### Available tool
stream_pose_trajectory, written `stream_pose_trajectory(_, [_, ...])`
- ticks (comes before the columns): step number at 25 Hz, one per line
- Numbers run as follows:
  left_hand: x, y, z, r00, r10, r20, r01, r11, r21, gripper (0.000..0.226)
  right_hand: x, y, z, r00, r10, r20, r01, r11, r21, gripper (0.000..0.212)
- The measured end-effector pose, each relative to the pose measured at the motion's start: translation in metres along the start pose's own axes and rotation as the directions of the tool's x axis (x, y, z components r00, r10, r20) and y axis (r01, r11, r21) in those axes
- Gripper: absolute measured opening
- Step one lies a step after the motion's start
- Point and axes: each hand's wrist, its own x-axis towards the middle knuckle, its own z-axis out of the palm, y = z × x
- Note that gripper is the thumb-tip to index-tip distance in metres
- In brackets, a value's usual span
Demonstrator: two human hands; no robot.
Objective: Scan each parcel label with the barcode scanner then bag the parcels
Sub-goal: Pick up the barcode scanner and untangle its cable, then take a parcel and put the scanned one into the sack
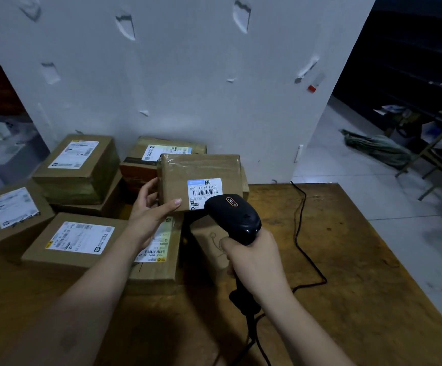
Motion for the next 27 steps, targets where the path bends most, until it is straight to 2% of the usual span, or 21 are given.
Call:
stream_pose_trajectory(2, [-0.001,0.0,-0.001,1.0,-0.013,0.0,0.013,1.0,-0.002,0.08,0.004,0.005,0.001,1.0,0.016,-0.004,-0.016,1.0,-0.006,0.009])
stream_pose_trajectory(6, [-0.015,0.003,-0.006,0.997,-0.054,-0.048,0.052,0.998,-0.045,0.071,0.03,0.027,0.0,0.995,0.098,0.033,-0.094,0.99,-0.106,0.039])
stream_pose_trajectory(8, [-0.027,0.007,-0.018,0.992,-0.067,-0.103,0.059,0.995,-0.076,0.065,0.053,0.039,-0.001,0.985,0.133,0.107,-0.114,0.98,-0.164,0.036])
stream_pose_trajectory(11, [-0.054,0.014,-0.041,0.985,-0.11,-0.135,0.097,0.991,-0.094,0.064,0.094,0.067,0.0,0.984,0.158,0.079,-0.133,0.957,-0.257,0.02])
stream_pose_trajectory(13, [-0.075,0.014,-0.061,0.972,-0.128,-0.197,0.112,0.99,-0.091,0.064,0.116,0.083,0.006,0.98,0.199,0.028,-0.177,0.921,-0.346,0.017])
stream_pose_trajectory(17, [-0.116,0.003,-0.094,0.914,-0.12,-0.389,0.039,0.977,-0.21,0.049,0.142,0.103,0.021,0.984,0.18,0.016,-0.144,0.834,-0.532,0.032])
stream_pose_trajectory(19, [-0.133,-0.001,-0.106,0.88,-0.136,-0.455,0.037,0.975,-0.22,0.05,0.148,0.114,0.029,0.983,0.18,0.025,-0.132,0.8,-0.586,0.036])
stream_pose_trajectory(23, [-0.17,-0.008,-0.121,0.863,-0.161,-0.479,0.051,0.971,-0.234,0.069,0.14,0.119,0.044,0.967,0.244,0.068,-0.135,0.724,-0.676,0.049])
stream_pose_trajectory(25, [-0.189,-0.01,-0.128,0.856,-0.152,-0.494,0.037,0.971,-0.235,0.07,0.121,0.108,0.057,0.989,0.145,0.027,-0.077,0.664,-0.744,0.065])
stream_pose_trajectory(27, [-0.204,-0.013,-0.137,0.84,-0.149,-0.521,0.007,0.964,-0.264,0.071,0.095,0.084,0.079,0.992,-0.057,0.11,0.12,0.677,-0.726,0.064])
